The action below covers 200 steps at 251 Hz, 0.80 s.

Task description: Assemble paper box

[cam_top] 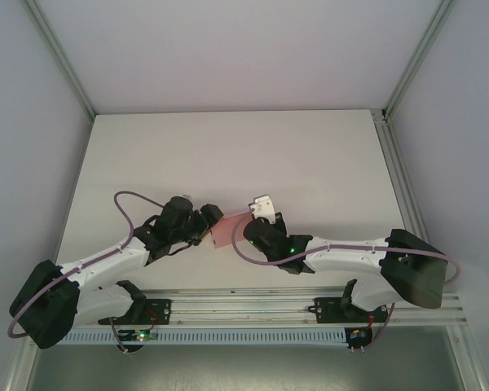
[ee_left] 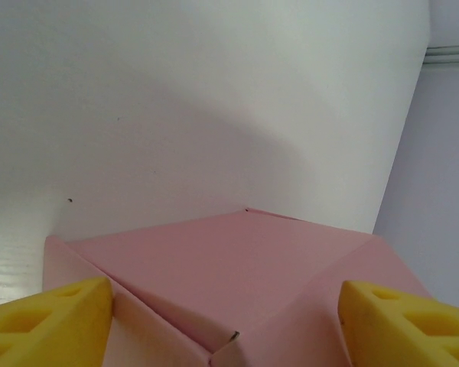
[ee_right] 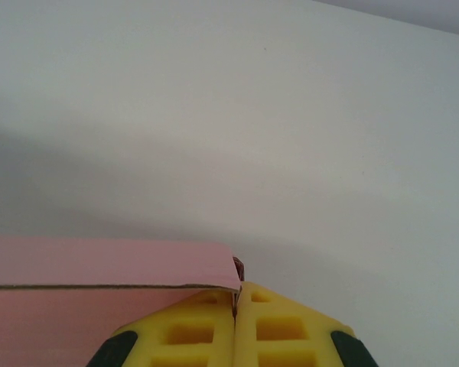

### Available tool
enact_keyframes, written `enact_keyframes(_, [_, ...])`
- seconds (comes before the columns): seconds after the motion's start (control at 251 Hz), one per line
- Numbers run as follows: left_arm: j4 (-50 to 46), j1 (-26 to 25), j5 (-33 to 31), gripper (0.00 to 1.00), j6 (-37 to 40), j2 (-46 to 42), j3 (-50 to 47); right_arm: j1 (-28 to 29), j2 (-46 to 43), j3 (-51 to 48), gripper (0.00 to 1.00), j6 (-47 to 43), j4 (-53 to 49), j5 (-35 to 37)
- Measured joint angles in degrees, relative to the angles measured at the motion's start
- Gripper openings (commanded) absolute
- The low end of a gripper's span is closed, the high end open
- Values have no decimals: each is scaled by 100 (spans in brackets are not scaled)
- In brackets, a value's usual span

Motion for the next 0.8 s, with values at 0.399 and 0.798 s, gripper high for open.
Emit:
enact_keyframes(0.399, [540, -229, -535, 51, 710, -85, -297, -22, -835, -269, 41, -177, -601, -584])
enact_keyframes(0.798, [782, -234, -752, 44, 1038, -31, -332, -470, -2146, -776, 98, -721, -1012, -2022])
